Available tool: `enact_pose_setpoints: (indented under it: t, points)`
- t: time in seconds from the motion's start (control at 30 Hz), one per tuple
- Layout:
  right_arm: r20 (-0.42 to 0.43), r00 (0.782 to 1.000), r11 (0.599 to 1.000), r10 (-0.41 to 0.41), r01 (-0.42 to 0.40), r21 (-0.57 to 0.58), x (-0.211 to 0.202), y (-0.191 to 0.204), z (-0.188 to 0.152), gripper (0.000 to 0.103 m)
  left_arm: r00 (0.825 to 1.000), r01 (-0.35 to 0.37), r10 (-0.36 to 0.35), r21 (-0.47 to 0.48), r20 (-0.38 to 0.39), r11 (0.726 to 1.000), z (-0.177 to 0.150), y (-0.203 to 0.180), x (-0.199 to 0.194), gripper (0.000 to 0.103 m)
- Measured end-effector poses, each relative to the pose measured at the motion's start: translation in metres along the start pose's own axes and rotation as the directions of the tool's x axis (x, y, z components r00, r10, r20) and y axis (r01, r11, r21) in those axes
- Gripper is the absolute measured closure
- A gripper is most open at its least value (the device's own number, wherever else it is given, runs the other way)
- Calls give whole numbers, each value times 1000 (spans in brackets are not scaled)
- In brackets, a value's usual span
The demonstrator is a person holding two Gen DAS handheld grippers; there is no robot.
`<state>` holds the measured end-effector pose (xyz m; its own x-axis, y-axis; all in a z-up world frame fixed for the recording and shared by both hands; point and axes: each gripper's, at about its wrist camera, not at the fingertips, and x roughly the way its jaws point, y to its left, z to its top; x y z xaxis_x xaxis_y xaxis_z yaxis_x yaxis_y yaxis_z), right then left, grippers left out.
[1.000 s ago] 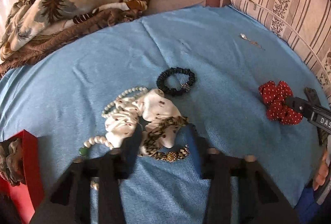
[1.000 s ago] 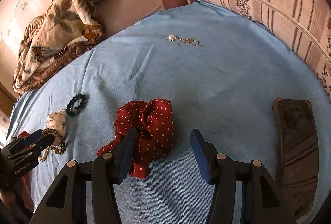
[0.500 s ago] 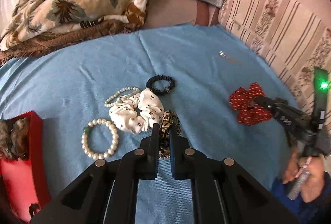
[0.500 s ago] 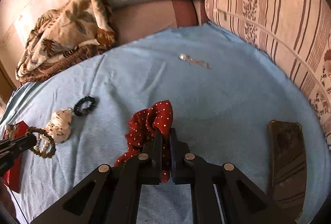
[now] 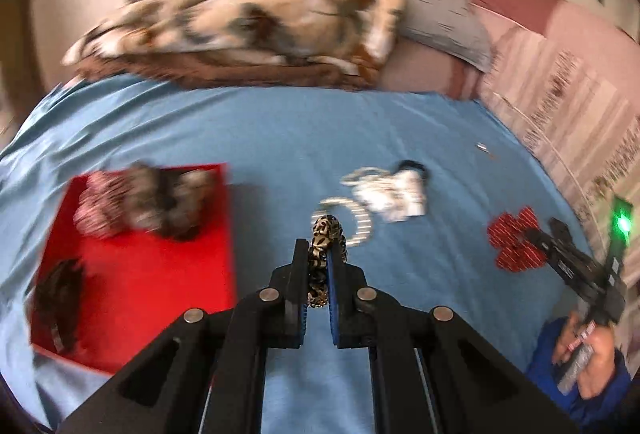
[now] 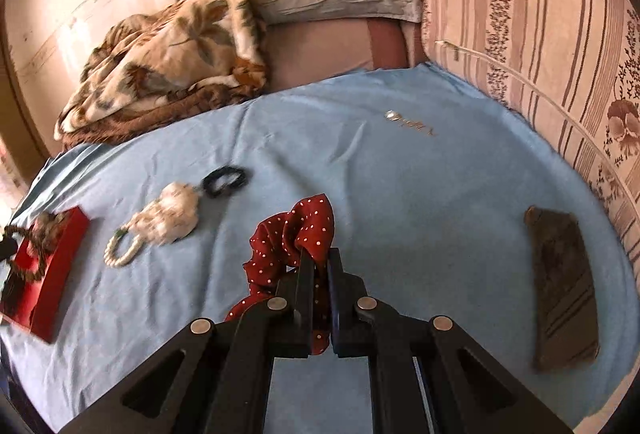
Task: Organize jewelry
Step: 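Carry hair tie and polka-dot scrunchie into the red tray and release both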
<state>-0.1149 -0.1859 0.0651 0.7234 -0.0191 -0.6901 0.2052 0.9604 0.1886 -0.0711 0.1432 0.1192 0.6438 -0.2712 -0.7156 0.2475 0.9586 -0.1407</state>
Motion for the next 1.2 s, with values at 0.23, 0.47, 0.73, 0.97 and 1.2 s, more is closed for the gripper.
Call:
enact_pose_setpoints:
  t: [0.23,0.47,0.73,0.97,1.2]
  points:
    - [-20,992,989,125,-126,-74,-19,69,-10,96,994,-103,106,-138,15,985,-8,91,-16,95]
    - [-63,952,931,301,-307,-195,-35,170,5,96,995,-90,100,-283,21,955,-15,156,-13,95]
    - [-209,879,858,429,-469,-209,-9,262,3,96,1000,3,-9,-317,-18,948,-36,175,-9,95]
    - [-288,863,841,416,-485,-240,33,324,-7,96,995,-12,-19,-301,-101,953,-60,179,-10,95]
    - [-322,888,858,328,-422,-291,69,349,-9,96,989,-32,-16,-314,-149,949,-73,184,-5,95]
